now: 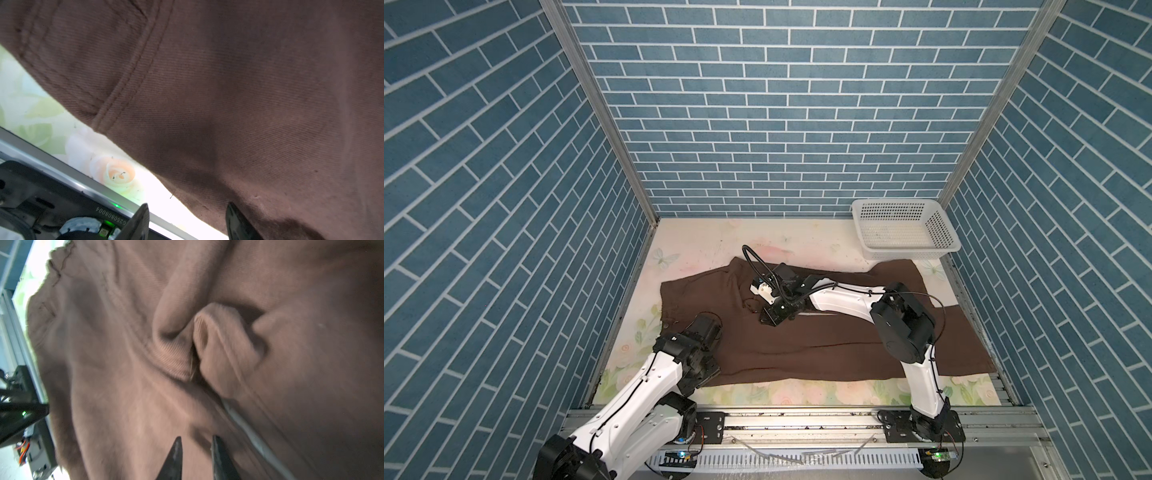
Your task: Fold and stack the trousers
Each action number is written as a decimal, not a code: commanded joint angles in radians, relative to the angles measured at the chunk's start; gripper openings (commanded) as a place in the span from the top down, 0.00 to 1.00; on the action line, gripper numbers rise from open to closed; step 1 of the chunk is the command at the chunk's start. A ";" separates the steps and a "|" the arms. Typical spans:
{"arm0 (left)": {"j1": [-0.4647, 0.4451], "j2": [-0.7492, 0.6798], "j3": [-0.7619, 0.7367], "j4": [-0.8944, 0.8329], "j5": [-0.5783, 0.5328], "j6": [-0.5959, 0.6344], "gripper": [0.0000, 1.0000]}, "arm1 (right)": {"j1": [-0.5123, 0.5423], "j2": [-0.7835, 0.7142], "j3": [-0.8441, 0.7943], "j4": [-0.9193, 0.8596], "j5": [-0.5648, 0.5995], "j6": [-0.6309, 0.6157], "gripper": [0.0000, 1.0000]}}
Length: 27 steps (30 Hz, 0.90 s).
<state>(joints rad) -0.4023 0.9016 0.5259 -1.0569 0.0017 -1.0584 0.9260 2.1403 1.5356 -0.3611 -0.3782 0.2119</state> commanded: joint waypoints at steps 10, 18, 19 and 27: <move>-0.063 0.213 0.139 0.080 0.034 0.152 0.52 | -0.147 0.234 0.291 -0.195 -0.061 0.023 0.74; -0.167 0.479 0.291 0.092 -0.001 0.189 0.40 | -0.161 0.232 0.301 -0.204 -0.061 0.014 0.75; -0.166 0.496 0.290 0.094 -0.002 0.189 0.41 | -0.161 0.215 0.277 -0.190 -0.061 0.017 0.75; -0.125 0.470 0.212 0.067 -0.057 0.169 0.38 | -0.161 0.061 0.059 -0.091 -0.024 0.044 0.75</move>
<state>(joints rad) -0.5484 1.3987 0.7746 -0.9443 -0.0113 -0.8852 0.7704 2.2448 1.6669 -0.4408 -0.4515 0.2390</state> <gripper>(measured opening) 0.620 0.255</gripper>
